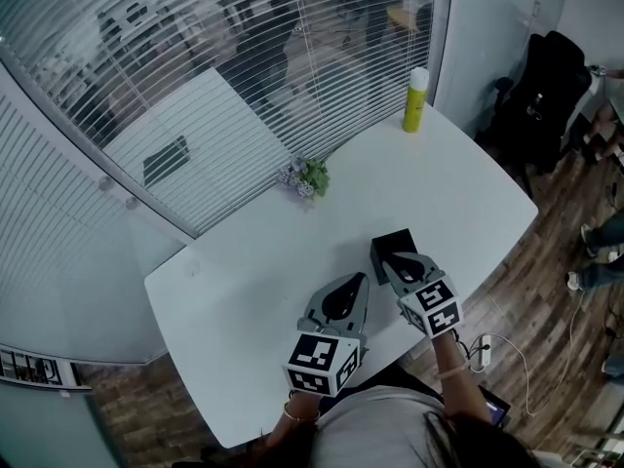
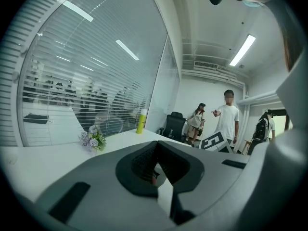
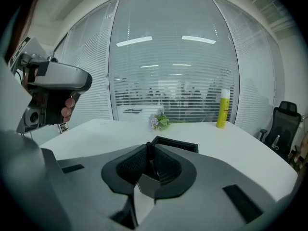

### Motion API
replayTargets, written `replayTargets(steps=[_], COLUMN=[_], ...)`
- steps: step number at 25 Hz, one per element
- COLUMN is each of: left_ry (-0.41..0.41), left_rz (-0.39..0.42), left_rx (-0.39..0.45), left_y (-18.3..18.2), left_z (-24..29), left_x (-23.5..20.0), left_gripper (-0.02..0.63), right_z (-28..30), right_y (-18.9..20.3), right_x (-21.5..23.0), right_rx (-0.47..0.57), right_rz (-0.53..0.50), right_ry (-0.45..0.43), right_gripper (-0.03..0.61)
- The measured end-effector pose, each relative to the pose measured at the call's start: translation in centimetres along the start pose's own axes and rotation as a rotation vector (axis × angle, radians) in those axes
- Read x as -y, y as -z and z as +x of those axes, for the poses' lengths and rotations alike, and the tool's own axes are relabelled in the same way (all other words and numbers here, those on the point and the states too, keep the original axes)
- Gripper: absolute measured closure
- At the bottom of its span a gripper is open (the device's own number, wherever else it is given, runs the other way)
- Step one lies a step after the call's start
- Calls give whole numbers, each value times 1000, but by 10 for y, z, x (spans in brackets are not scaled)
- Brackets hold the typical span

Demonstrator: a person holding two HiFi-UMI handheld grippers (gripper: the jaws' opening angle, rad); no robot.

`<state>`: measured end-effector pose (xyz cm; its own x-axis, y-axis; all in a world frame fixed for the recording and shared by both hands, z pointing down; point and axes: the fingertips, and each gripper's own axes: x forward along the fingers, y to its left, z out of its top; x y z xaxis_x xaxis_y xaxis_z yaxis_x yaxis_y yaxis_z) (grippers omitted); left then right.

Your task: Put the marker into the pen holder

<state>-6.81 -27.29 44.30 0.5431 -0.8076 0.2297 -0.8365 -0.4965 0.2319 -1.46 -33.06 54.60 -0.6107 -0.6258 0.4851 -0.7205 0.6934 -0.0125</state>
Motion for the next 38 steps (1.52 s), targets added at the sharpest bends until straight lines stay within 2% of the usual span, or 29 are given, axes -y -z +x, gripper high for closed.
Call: replayTargets(steps=[25,38], left_ry=[13,-5], left_rz=[27,43], left_rx=[7,25], left_y=[-3,-10], left_z=[-10,-17], left_x=[18,31], left_gripper=[594,594], right_z=[-10,-28], right_y=[5,-5], right_x=[-14,-20], right_rx=[2,69], right_rz=[25,21], right_ry=[-62,-86], right_gripper=[475,460])
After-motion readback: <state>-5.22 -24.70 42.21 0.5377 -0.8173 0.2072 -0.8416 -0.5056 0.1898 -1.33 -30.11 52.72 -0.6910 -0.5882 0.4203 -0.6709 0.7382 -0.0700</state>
